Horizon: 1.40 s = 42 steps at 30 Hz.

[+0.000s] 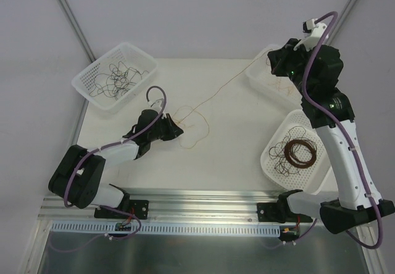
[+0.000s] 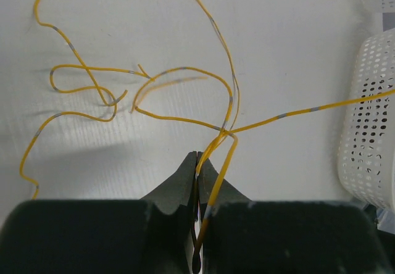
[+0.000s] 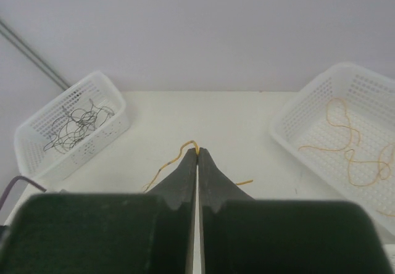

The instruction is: Untangle the cables

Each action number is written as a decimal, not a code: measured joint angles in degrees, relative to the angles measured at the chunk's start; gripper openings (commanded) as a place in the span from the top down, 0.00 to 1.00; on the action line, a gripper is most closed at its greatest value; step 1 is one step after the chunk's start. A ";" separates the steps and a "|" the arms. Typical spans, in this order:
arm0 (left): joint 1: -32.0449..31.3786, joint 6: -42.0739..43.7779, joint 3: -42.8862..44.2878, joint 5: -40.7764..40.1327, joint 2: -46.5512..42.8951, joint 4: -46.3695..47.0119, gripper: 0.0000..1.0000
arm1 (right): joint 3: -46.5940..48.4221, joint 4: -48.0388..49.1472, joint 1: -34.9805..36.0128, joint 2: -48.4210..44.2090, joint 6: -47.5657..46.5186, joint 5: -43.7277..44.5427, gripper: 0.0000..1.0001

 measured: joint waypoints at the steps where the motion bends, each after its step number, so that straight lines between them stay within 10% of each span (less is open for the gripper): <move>1: 0.24 0.52 -0.11 0.00 -0.81 -0.63 1.00 | 0.28 -0.48 -1.14 0.02 -0.17 -0.24 0.99; 17: 7.52 9.22 -1.03 5.35 -17.27 -10.56 1.00 | 3.89 -4.96 -14.56 4.35 -1.53 -3.69 0.99; 27: 9.94 13.77 4.90 26.75 -18.23 -16.52 1.00 | -1.51 -5.46 -11.15 9.66 -1.09 -14.93 0.99; 42: 22.47 13.66 14.99 -4.02 -19.21 -41.18 1.00 | -3.06 -11.13 -20.44 5.66 -4.39 -11.30 0.99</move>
